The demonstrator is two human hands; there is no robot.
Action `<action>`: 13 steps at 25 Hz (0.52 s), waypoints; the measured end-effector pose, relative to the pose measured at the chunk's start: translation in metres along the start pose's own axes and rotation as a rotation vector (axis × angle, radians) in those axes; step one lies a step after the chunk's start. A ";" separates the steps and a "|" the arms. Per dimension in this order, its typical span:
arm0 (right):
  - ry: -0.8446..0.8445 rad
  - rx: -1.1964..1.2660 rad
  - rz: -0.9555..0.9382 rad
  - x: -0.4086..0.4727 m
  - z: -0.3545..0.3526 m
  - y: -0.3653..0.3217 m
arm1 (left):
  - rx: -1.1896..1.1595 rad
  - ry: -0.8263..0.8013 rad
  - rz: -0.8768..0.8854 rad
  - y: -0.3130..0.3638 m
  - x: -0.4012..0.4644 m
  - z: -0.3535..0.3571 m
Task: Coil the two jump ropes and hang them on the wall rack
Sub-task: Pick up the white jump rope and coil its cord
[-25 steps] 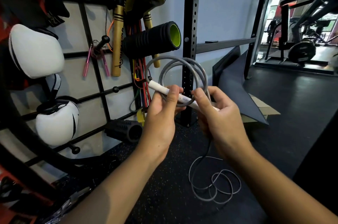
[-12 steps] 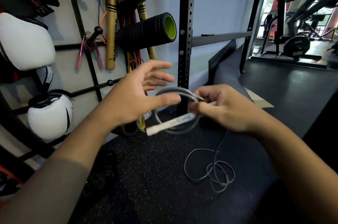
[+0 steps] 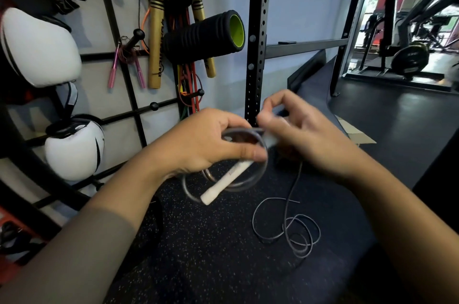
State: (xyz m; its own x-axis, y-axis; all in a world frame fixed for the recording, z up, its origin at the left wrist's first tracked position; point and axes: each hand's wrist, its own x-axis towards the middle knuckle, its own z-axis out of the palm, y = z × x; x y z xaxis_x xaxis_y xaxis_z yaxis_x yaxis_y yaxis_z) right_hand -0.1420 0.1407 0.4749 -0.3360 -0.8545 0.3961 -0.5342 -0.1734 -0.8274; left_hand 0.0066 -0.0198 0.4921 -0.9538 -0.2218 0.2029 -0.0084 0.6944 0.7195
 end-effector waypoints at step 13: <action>0.331 0.170 0.015 -0.002 0.069 0.006 | -1.092 0.832 -0.006 -0.007 0.021 0.060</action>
State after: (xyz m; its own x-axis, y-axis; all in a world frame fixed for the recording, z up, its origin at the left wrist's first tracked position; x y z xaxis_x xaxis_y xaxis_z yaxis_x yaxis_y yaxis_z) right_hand -0.0909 0.1080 0.4420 -0.5902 -0.6577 0.4681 -0.4004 -0.2650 -0.8772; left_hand -0.0314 0.0121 0.4517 -0.4915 -0.8330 0.2541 0.5958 -0.1088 0.7958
